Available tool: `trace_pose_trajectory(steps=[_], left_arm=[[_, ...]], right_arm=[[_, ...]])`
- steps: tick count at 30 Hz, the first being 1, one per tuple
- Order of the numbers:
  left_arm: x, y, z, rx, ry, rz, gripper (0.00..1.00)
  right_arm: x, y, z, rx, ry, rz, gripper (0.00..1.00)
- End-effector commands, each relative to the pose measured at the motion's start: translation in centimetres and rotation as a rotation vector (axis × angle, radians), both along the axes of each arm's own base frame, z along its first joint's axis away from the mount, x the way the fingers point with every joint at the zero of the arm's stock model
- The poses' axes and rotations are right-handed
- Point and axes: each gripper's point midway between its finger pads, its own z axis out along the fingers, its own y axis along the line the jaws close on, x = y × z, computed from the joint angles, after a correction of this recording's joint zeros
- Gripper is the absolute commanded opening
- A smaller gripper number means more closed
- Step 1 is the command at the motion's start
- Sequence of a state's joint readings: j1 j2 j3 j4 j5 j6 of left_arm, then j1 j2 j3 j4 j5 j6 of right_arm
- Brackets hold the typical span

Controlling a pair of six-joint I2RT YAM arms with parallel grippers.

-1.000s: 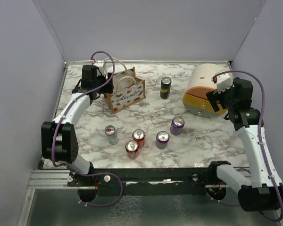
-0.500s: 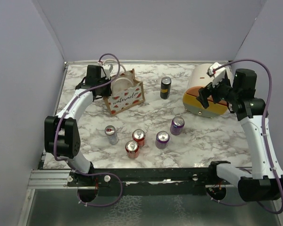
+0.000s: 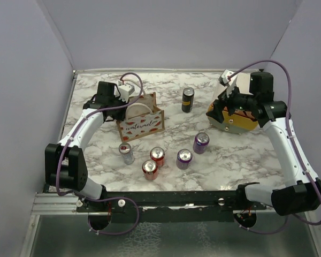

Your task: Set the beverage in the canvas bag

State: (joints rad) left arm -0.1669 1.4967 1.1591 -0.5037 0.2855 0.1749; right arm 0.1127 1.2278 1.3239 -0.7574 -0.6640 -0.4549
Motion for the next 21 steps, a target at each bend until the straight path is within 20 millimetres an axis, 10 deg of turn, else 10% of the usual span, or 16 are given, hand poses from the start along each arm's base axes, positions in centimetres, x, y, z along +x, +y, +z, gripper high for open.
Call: trace_pose_trajectory(steps=[1, 12, 21], left_arm=[[-0.6, -1.1, 0.5, -0.008, -0.017, -0.137, 0.0], [2.0, -3.7, 1.7, -0.06, -0.092, -0.214, 0.09], [0.7, -0.4, 5.1, 0.095, -0.205, -0.156, 0.68]], right_arm=[[0.1, 2.1, 0.0, -0.003, -0.04, 0.079, 1.0], [1.1, 4.3, -2.9, -0.041, -0.003, 0.116, 1.0], [0.1, 5.6, -3.5, 0.015, 0.0, 0.176, 1.0]])
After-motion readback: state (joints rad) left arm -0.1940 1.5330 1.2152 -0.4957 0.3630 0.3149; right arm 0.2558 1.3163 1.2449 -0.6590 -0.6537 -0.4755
